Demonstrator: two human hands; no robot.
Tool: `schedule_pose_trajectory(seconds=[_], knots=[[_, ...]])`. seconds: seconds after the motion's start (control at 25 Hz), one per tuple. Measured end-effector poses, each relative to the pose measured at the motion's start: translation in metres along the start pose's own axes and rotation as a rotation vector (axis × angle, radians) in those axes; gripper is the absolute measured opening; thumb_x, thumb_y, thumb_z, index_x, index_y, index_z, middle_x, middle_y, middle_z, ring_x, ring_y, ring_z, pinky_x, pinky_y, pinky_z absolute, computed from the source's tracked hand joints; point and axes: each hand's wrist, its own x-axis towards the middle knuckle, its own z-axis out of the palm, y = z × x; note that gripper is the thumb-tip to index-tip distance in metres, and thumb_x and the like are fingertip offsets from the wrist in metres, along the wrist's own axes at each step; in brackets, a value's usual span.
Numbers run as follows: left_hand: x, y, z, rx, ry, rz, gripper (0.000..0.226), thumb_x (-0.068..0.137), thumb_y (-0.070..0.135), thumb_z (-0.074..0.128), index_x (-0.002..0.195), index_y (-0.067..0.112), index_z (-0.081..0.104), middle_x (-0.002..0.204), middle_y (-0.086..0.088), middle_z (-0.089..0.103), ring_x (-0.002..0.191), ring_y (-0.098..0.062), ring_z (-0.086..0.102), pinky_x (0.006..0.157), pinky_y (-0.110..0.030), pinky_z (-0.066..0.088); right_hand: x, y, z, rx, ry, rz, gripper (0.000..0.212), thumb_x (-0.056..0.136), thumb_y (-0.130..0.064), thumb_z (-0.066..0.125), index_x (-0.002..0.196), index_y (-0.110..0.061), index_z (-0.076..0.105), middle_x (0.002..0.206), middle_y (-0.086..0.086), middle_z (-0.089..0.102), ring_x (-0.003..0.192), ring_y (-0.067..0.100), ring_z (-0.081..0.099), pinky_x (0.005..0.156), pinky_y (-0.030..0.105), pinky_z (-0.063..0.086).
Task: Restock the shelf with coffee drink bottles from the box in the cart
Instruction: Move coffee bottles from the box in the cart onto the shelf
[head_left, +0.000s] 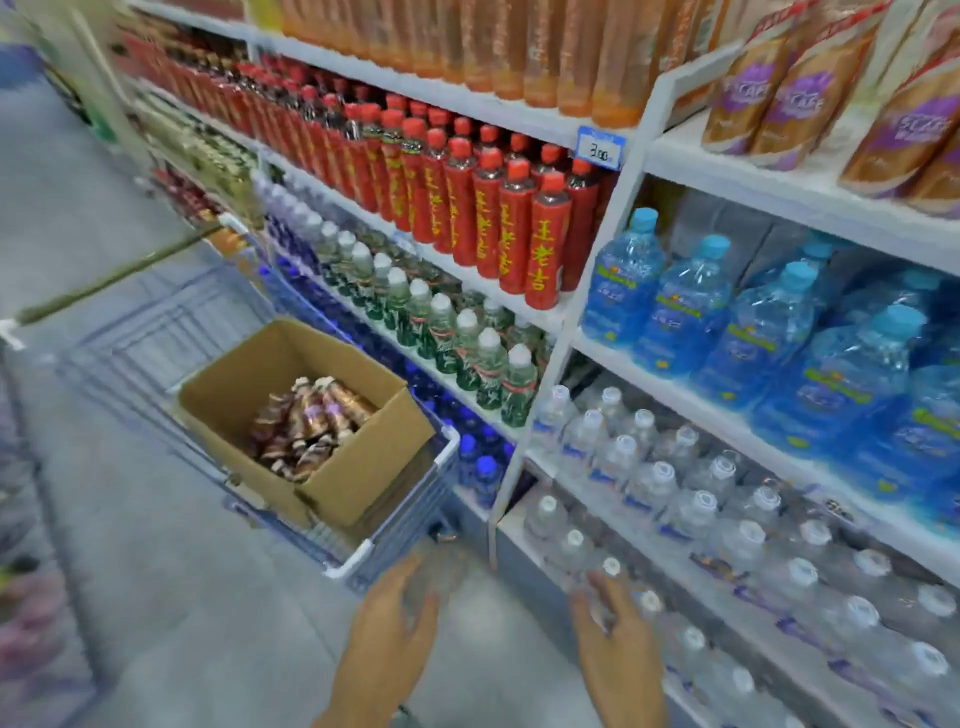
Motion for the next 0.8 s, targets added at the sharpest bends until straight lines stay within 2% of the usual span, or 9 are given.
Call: schedule_pose_trajectory(seconds=[0.08,0.16,0.24,0.36,0.48,0.64,0.8], knots=[[-0.003,-0.027,-0.023,-0.032,0.089,-0.099,0.030,0.093,0.026,0.067,0.122,0.031,0.061,0.121,0.014,0.061,0.108,-0.011,0.062,0.088,-0.024,0.045,-0.003,-0.011,0.035,-0.028,-0.139,0.027,0.028,0.090,-0.032,0.074,0.117,-0.033,0.067,0.124,-0.004,0.067,0.123,0.019,0.059,0.108,0.040,0.045],[-0.003,-0.055,-0.041,-0.095,0.132,-0.213,0.026,0.093,0.025,0.067,0.117,0.034,0.062,0.120,0.011,0.064,0.112,-0.016,0.063,0.093,-0.026,0.047,-0.003,-0.028,0.068,-0.111,-0.239,0.030,0.033,0.092,-0.038,0.070,0.123,-0.031,0.065,0.124,-0.005,0.063,0.125,0.019,0.057,0.108,0.038,0.044],[0.006,-0.086,-0.058,-0.151,0.191,-0.303,0.031,0.092,0.025,0.068,0.122,0.028,0.064,0.123,0.005,0.066,0.111,-0.016,0.062,0.098,-0.028,0.047,0.002,-0.044,0.106,-0.153,-0.280,0.048,0.031,0.091,-0.038,0.072,0.120,-0.033,0.065,0.127,0.000,0.065,0.124,0.022,0.058,0.108,0.040,0.044],[0.034,-0.121,-0.087,-0.197,0.257,-0.390,0.032,0.092,0.027,0.068,0.124,0.025,0.065,0.121,0.003,0.066,0.106,-0.013,0.061,0.095,-0.026,0.047,0.013,-0.068,0.165,-0.204,-0.337,0.038,0.026,0.088,-0.035,0.075,0.111,-0.039,0.064,0.126,0.000,0.068,0.120,0.023,0.060,0.108,0.044,0.044],[0.082,-0.162,-0.121,-0.213,0.250,-0.421,0.037,0.093,0.032,0.066,0.129,0.022,0.063,0.128,0.001,0.064,0.114,-0.016,0.061,0.101,-0.032,0.048,0.024,-0.100,0.225,-0.275,-0.336,0.013,0.029,0.088,-0.032,0.075,0.116,-0.030,0.069,0.125,-0.001,0.069,0.120,0.022,0.062,0.106,0.040,0.045],[0.152,-0.198,-0.170,-0.166,0.188,-0.436,0.042,0.098,0.036,0.057,0.138,0.023,0.056,0.138,0.002,0.059,0.119,-0.019,0.059,0.104,-0.034,0.047,0.041,-0.137,0.291,-0.345,-0.368,0.032,0.022,0.087,-0.044,0.073,0.107,-0.047,0.064,0.123,-0.005,0.069,0.120,0.020,0.063,0.107,0.044,0.046],[0.212,-0.206,-0.211,-0.129,0.123,-0.399,0.045,0.101,0.040,0.053,0.142,0.022,0.052,0.142,0.003,0.056,0.127,-0.020,0.056,0.107,-0.034,0.045,0.064,-0.191,0.335,-0.410,-0.397,0.013,0.040,0.093,-0.044,0.067,0.130,-0.030,0.062,0.130,-0.005,0.064,0.124,0.017,0.057,0.106,0.040,0.045]])
